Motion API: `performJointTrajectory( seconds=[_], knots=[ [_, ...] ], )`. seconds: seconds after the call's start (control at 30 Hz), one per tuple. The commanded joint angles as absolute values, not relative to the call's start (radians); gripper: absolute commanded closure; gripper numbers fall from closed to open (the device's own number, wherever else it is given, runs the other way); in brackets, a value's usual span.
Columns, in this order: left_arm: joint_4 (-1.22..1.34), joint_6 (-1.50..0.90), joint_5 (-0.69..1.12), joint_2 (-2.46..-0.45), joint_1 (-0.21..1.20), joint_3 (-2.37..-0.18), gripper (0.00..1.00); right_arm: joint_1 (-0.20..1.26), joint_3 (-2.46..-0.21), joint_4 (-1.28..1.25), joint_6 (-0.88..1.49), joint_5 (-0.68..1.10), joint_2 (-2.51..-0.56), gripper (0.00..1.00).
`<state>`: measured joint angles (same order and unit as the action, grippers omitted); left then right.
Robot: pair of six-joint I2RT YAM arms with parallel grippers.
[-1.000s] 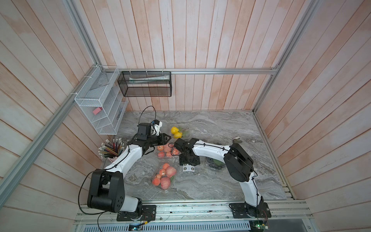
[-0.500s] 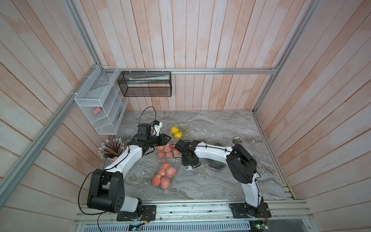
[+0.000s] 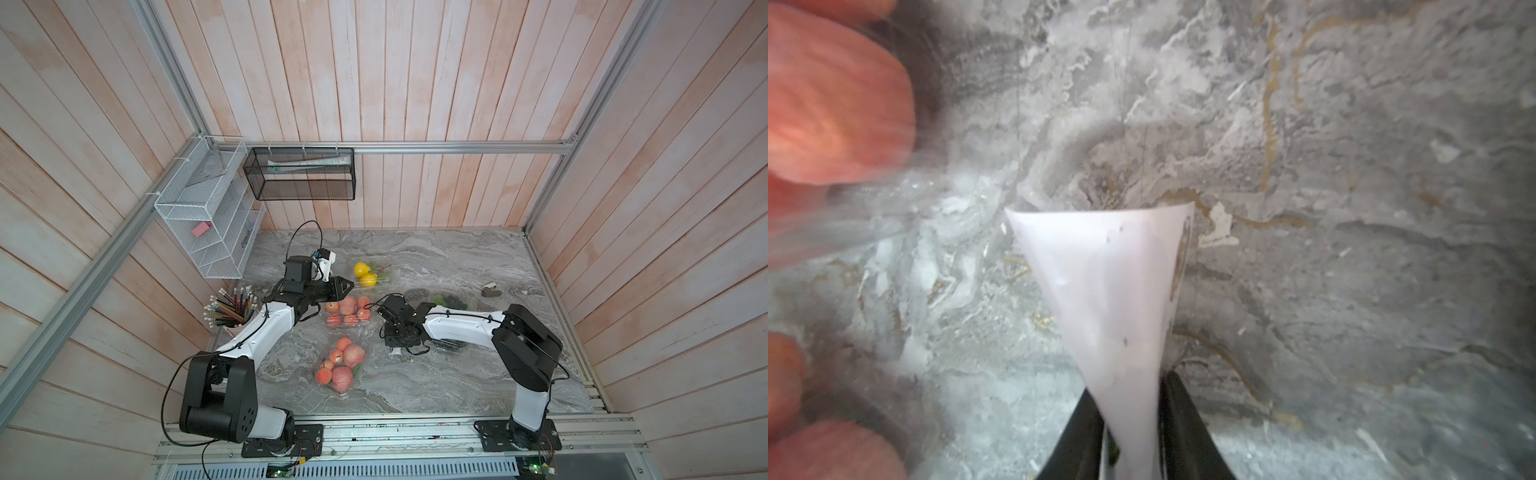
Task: Label fruit boxes
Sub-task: Pick up the label sticker from the center of the board.
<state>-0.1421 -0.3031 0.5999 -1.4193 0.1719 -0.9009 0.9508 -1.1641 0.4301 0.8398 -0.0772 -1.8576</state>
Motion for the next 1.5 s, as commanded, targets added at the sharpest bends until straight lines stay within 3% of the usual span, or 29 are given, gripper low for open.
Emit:
performJointTrajectory(
  seconds=[0.0,0.3,0.47,0.73,1.0,1.23,1.47],
  knots=[
    [-0.04,-0.264,0.701,-1.382,0.169,-0.86,0.66,0.941,-1.103,0.295,0.778,-0.071,-1.76,0.73],
    [0.405,-0.295,1.033,-1.339,0.187,-0.711,0.6,0.887,-0.861,-0.049,0.582,0.001,-1.457,0.75],
    [0.645,-0.105,1.207,-1.308,0.265,-0.62,0.59,0.847,-0.706,-0.282,0.439,0.107,-1.282,0.77],
    [0.658,-0.017,1.243,-1.336,0.329,-0.653,0.55,0.844,-0.602,-0.424,0.178,0.218,-1.122,0.78],
    [0.583,0.091,1.292,-1.35,0.386,-0.708,0.57,0.827,-0.598,-0.449,0.138,0.317,-1.116,0.79],
    [0.566,0.113,1.296,-1.349,0.405,-0.717,0.69,0.815,-0.603,-0.465,0.149,0.373,-1.147,0.79],
    [0.561,0.122,1.274,-1.357,0.407,-0.719,0.7,0.809,-0.615,-0.474,0.148,0.415,-1.171,0.8]
  ],
)
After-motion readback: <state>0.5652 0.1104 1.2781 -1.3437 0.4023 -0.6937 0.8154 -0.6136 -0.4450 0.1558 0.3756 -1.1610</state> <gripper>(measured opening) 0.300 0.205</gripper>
